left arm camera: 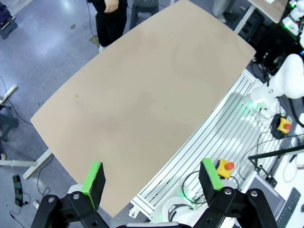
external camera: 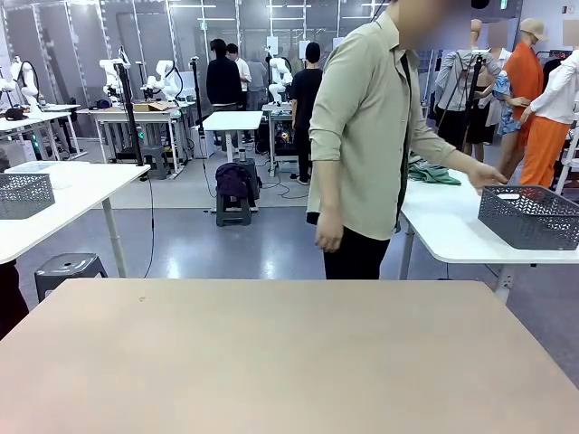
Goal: Fold the towels and place them in the basket.
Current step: When a person lays out a Towel with hook on the table, fold it in half twice.
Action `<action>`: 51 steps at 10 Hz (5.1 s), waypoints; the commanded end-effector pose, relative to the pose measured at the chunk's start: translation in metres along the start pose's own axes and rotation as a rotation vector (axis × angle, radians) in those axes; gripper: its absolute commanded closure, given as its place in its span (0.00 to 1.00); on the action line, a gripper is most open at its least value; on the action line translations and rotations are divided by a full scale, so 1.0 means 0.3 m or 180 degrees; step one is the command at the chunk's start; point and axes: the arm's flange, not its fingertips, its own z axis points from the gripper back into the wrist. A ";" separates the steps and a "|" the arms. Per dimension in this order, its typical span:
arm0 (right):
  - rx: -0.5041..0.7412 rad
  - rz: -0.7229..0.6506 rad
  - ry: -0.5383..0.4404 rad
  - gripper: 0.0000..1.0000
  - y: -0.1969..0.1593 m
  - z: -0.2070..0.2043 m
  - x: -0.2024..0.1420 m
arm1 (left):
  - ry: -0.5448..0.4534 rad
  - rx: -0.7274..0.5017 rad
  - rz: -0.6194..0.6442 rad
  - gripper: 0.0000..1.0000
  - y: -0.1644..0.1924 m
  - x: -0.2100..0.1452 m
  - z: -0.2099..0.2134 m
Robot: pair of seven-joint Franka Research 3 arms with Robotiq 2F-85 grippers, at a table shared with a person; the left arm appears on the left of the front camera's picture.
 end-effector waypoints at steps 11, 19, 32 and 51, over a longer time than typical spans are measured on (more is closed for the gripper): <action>0.0018 0.0025 -0.0017 0.00 0.005 0.008 -0.001 | 0.0000 -0.0023 -0.0024 0.00 -0.005 0.004 -0.006; 0.0018 0.0025 -0.0017 0.00 0.005 0.008 -0.001 | 0.0000 -0.0023 -0.0024 0.00 -0.005 0.004 -0.006; 0.0018 0.0025 -0.0017 0.00 0.005 0.008 -0.001 | 0.0000 -0.0023 -0.0024 0.00 -0.005 0.004 -0.006; 0.0018 0.0025 -0.0017 0.00 0.005 0.008 -0.001 | 0.0000 -0.0023 -0.0024 0.00 -0.005 0.004 -0.006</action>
